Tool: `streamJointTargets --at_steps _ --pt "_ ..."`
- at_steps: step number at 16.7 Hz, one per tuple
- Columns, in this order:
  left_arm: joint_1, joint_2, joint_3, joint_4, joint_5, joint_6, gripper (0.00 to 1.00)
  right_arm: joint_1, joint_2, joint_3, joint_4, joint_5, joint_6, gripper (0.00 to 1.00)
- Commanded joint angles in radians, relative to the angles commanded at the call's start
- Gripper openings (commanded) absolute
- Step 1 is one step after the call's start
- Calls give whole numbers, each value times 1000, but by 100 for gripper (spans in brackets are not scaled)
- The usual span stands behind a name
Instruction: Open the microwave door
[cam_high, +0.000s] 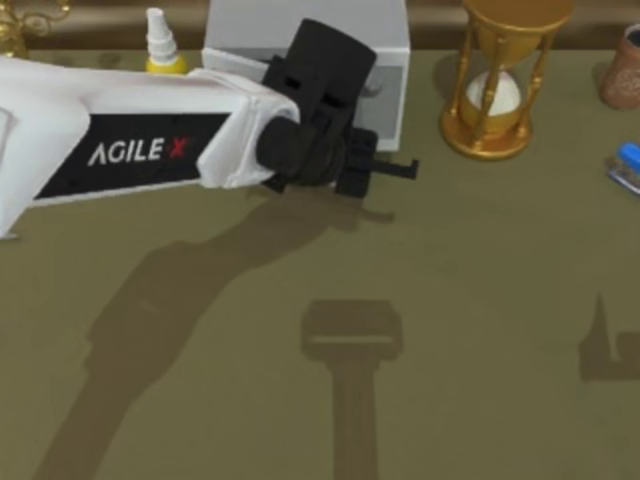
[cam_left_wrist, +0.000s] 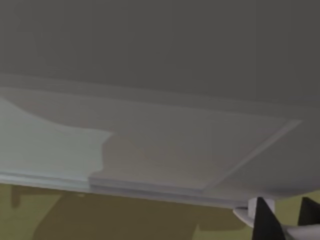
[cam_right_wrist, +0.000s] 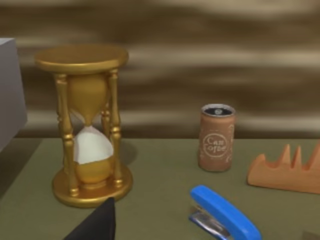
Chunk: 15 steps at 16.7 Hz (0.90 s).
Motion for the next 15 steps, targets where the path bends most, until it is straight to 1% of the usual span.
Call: streamJointTargets --at_steps 9,11,15 --pt "0 0 0 0 0 0 0 0 0 0 0 0 0 100" --pt "-7 1 0 1 10 -2 0 0 0 0 0 0 0 100" --pt "9 -30 -39 23 37 40 0 0 0 0 0 0 0 100"
